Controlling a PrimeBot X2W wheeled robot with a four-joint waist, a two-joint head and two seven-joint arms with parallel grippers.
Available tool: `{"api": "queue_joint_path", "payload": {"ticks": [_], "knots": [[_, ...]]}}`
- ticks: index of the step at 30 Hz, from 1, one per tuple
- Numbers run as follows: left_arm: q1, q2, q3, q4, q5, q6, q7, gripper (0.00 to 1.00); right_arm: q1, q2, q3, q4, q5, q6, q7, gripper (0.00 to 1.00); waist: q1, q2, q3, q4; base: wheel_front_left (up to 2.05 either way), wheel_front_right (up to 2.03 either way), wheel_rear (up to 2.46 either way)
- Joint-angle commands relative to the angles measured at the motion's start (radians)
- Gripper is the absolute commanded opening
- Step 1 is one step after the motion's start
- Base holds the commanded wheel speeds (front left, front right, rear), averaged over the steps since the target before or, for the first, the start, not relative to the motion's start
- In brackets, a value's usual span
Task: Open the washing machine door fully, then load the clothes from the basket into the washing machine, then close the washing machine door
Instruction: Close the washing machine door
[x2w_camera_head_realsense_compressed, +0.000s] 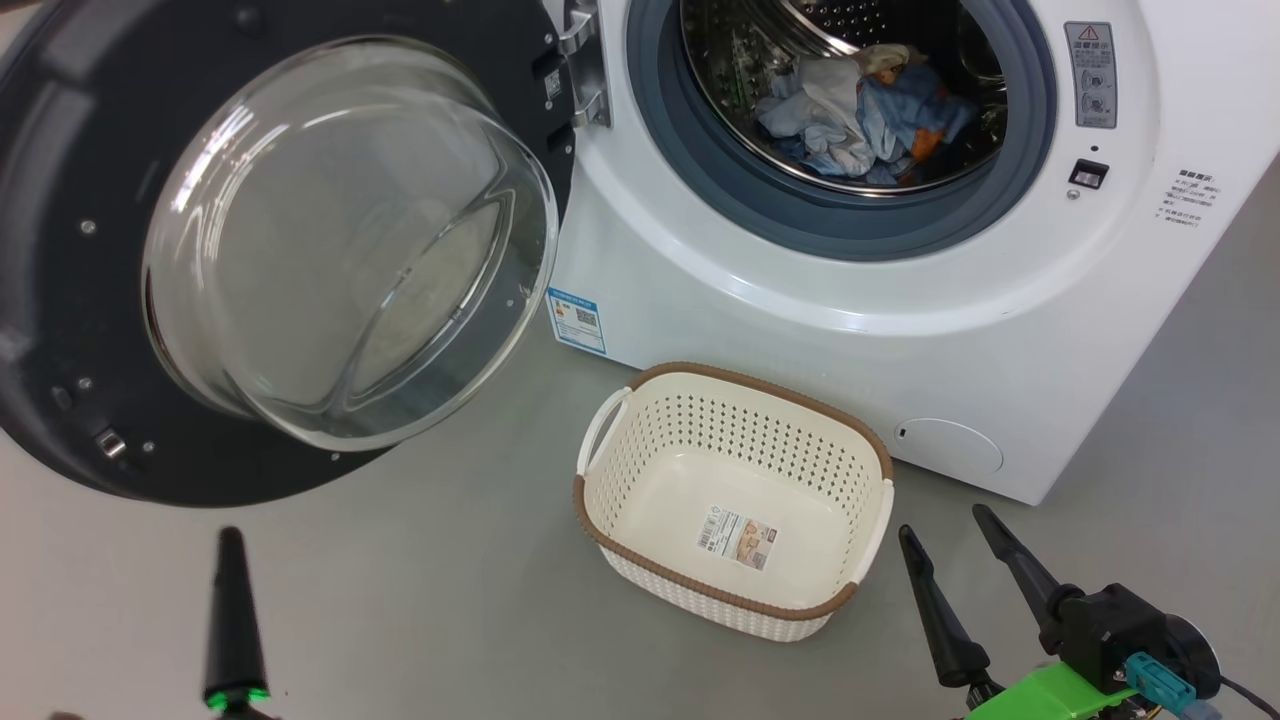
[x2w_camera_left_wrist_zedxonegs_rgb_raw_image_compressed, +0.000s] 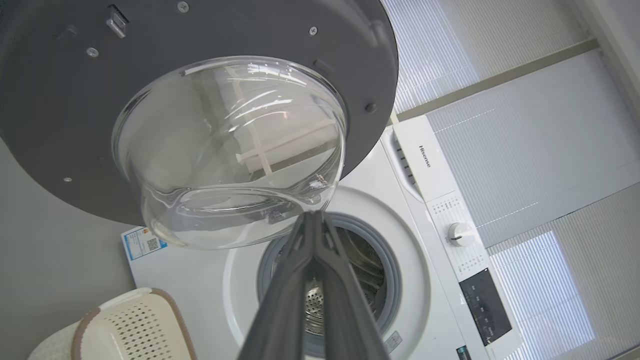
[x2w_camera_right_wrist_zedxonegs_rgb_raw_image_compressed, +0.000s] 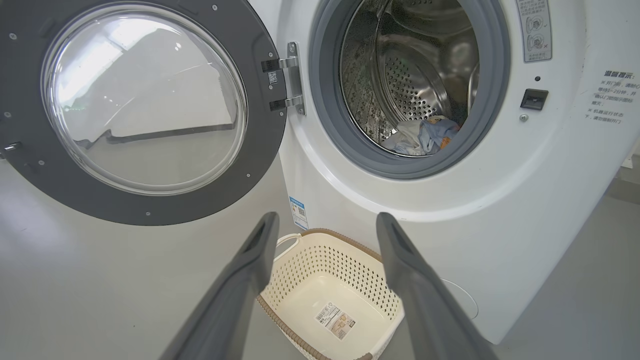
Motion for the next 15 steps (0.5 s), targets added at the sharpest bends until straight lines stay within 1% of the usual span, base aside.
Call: {"api": "queue_joint_path", "payload": {"ticks": [1, 4, 7, 10, 15], "knots": [[-0.049, 0.004, 0.047, -0.059, -0.094, -0.014, 0.01, 0.0, -0.033, -0.003, 0.026, -0.032, -0.016, 0.002, -0.001, 1.0, -0.0001, 0.0, 0.002, 0.001, 0.0, 0.0, 0.0], [-0.053, 0.004, 0.09, -0.123, -0.28, -0.017, 0.03, 0.0, -0.033, -0.003, 0.025, -0.037, -0.018, 0.002, 0.003, 1.0, -0.0001, 0.0, 0.006, 0.001, 0.0, 0.0, 0.0], [-0.059, 0.003, 0.149, -0.18, -0.386, -0.017, 0.047, 0.0, -0.034, -0.003, 0.023, -0.045, -0.021, 0.002, 0.008, 1.0, -0.0001, 0.0, 0.014, 0.002, 0.0, 0.0, 0.0], [-0.073, 0.005, 0.23, -0.208, -0.449, -0.018, 0.057, 0.0, -0.037, -0.003, 0.021, -0.053, -0.025, 0.002, 0.014, 1.0, -0.0001, 0.0, 0.025, 0.004, 0.0, 0.0, 0.0], [-0.131, 0.062, 0.377, -0.153, -0.46, -0.018, 0.053, 0.0, -0.049, -0.006, 0.021, -0.07, -0.035, 0.002, 0.026, 1.0, -0.0001, 0.0, 0.053, 0.008, 0.0, 0.0, 0.0]]}}
